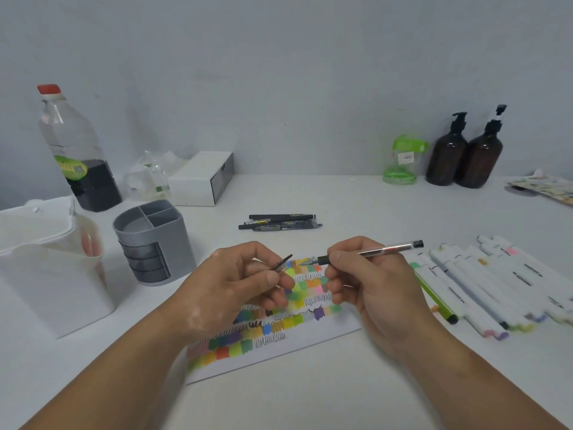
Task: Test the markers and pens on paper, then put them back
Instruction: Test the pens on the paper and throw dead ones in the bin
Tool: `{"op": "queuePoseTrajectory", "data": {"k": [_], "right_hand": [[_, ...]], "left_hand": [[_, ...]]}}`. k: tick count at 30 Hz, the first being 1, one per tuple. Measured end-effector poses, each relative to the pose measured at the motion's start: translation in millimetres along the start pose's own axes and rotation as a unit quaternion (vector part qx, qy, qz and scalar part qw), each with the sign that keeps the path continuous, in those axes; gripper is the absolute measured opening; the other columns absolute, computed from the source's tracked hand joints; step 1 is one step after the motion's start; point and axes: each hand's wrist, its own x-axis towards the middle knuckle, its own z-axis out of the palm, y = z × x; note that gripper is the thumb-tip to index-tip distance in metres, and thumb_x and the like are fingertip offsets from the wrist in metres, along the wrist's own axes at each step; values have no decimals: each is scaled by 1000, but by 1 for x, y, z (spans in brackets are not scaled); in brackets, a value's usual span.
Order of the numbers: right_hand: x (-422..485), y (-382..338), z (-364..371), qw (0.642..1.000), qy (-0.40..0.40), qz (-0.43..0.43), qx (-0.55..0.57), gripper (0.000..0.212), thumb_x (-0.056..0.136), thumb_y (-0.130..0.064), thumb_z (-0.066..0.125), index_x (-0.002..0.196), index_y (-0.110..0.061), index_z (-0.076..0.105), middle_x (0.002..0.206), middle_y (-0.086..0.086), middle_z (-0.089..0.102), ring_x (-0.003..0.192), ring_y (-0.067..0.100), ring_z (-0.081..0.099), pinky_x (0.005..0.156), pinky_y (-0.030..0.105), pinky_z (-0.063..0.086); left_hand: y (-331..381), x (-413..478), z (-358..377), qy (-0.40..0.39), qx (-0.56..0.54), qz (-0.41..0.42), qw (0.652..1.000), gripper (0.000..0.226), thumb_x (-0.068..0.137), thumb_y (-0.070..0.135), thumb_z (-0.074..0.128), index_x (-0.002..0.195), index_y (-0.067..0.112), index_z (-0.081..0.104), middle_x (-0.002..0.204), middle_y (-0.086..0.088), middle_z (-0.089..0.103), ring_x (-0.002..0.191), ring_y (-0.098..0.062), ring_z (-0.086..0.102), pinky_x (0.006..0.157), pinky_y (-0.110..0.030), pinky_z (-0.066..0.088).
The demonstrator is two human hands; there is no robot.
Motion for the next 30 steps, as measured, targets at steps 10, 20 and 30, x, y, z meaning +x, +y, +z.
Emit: {"op": "queuePoseTrajectory", "data": {"k": [10, 20, 30], "right_hand": [[-3, 2, 5, 999, -33, -2, -39, 19, 88, -5, 72, 73, -17, 72, 68, 14, 70, 54, 22, 60, 49, 30, 53], [-4, 3, 3, 997, -48, 8, -59, 9, 87, -11, 78, 78, -15, 77, 74, 15, 73, 57, 20, 63, 57, 41, 58], [-7, -3, 6, 997, -60, 40, -12, 9, 68, -24, 81, 73, -17, 78, 73, 16, 72, 56, 19, 65, 53, 28, 57]], "left_hand": [[2, -1, 5, 4, 11, -6, 1000, 15, 86, 22, 68, 99, 23, 76, 93, -11, 78, 81, -25, 74, 75, -29, 59], [6, -5, 11, 32, 6, 19, 999, 14, 87, 18, 69, 97, 19, 78, 88, -13, 77, 75, -25, 73, 73, -29, 61], [9, -6, 11, 27, 14, 45, 999, 22, 83, 20, 68, 100, 9, 75, 88, -15, 77, 77, -30, 74, 70, -30, 61]]}}
